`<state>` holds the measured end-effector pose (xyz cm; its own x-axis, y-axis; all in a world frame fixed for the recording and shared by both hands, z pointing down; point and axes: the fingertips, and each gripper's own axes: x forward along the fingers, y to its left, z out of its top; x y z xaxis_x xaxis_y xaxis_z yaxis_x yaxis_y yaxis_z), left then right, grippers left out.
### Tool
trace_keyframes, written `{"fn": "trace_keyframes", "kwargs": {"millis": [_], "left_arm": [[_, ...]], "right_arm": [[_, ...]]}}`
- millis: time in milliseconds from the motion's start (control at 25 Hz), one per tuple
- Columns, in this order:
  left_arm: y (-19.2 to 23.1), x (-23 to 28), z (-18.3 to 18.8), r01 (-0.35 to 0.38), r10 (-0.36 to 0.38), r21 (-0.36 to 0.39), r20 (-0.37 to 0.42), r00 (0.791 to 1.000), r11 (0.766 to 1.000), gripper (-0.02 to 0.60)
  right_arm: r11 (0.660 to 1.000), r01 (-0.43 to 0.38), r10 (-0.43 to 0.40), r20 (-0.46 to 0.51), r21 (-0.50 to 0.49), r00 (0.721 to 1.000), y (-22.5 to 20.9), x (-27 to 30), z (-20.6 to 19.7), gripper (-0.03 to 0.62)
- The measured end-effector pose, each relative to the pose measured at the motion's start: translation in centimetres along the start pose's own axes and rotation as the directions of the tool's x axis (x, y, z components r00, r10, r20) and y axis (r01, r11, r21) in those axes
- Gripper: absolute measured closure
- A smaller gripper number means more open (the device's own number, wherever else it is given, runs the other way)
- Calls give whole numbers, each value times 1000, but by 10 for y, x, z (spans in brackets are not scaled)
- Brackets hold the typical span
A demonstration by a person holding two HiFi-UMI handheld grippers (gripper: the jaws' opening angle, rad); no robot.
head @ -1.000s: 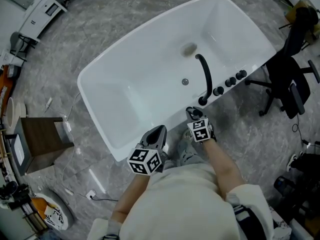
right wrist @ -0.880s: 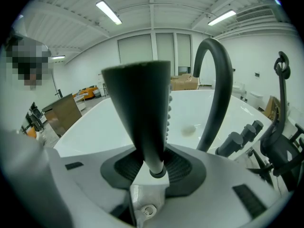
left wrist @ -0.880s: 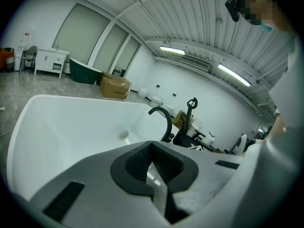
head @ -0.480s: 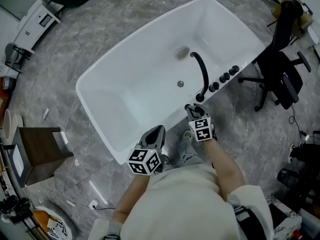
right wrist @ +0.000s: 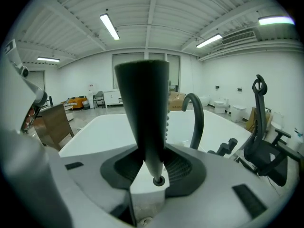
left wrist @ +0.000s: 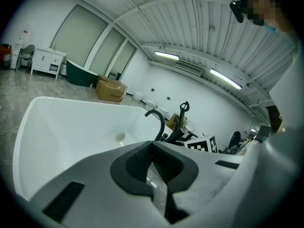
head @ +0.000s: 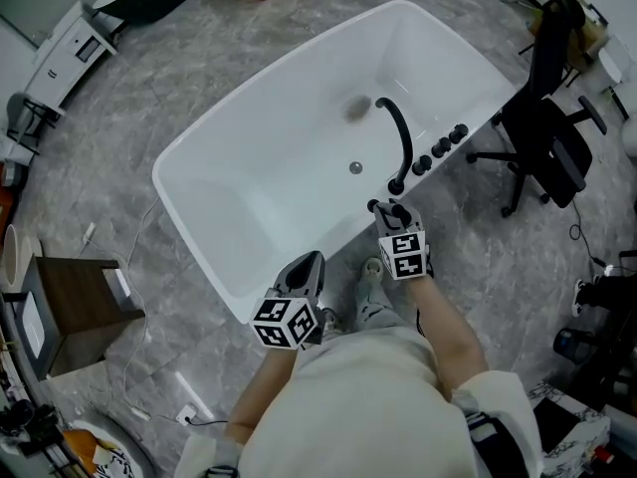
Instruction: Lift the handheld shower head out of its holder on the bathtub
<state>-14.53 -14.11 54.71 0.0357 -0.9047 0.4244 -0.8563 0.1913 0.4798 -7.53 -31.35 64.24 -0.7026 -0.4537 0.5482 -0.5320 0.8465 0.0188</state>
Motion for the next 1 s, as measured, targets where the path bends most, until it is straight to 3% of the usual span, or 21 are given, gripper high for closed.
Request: {"fn": "trace_keyframes", "kwargs": {"millis": [440, 1000], "left_arm": [[-1, -32, -13, 21, -21, 0, 8, 1000, 1000, 561], [-8, -66, -25, 58, -59, 25, 25, 998, 998, 561]], "right_arm": [[999, 52, -50, 110, -14, 993, 11, -53, 35, 453], [994, 107, -104, 252, 2, 962, 31, -130, 73, 453]]}}
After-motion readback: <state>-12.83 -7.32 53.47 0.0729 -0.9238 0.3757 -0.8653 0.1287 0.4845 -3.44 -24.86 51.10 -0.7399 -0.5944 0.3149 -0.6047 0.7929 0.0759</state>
